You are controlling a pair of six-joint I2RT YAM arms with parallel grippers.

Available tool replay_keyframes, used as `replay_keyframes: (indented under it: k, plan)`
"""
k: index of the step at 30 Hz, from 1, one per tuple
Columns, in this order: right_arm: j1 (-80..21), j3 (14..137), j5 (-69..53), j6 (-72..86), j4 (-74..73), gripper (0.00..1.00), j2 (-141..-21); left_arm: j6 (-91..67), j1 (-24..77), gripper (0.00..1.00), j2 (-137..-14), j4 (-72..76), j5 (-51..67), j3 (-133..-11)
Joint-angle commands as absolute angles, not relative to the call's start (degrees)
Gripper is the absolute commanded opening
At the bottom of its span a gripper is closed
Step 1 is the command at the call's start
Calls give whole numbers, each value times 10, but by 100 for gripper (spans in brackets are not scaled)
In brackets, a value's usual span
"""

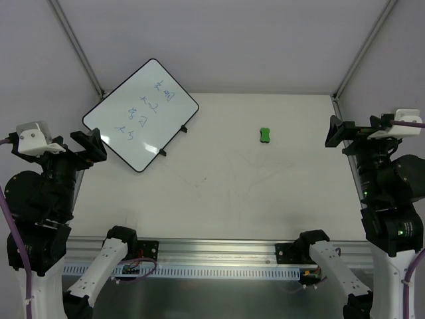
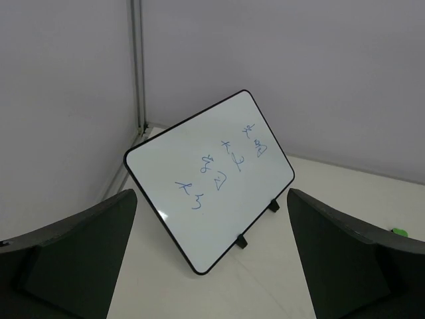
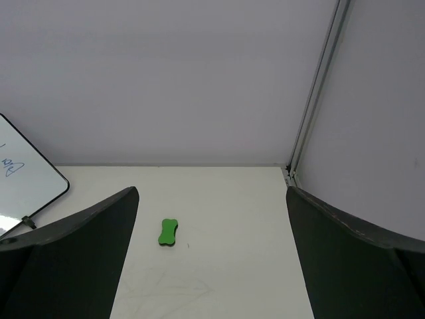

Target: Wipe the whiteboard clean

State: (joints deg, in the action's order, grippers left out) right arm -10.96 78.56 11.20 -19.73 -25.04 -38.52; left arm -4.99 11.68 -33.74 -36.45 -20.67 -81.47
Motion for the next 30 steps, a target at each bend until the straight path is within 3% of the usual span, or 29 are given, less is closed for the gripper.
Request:
replay_keyframes:
  k: [1,6,10,20,30]
  plan:
    - [-108,800,94,-195,-215,99,-397,-36,121,99,-346,-355,-196,-808]
    - [-108,790,52,-153,-214,99,-417,-37,122,99,-372,-356,-187,-795]
    - [-108,772,-73,-126,-214,99,-449,-38,121,99,-409,-355,-151,-791]
    - [-109,676,-215,-12,-162,99,-518,-43,110,99,-584,-352,-142,-833]
    - [-108,651,-272,-9,-163,99,-585,-156,-135,99,-771,-319,68,-918]
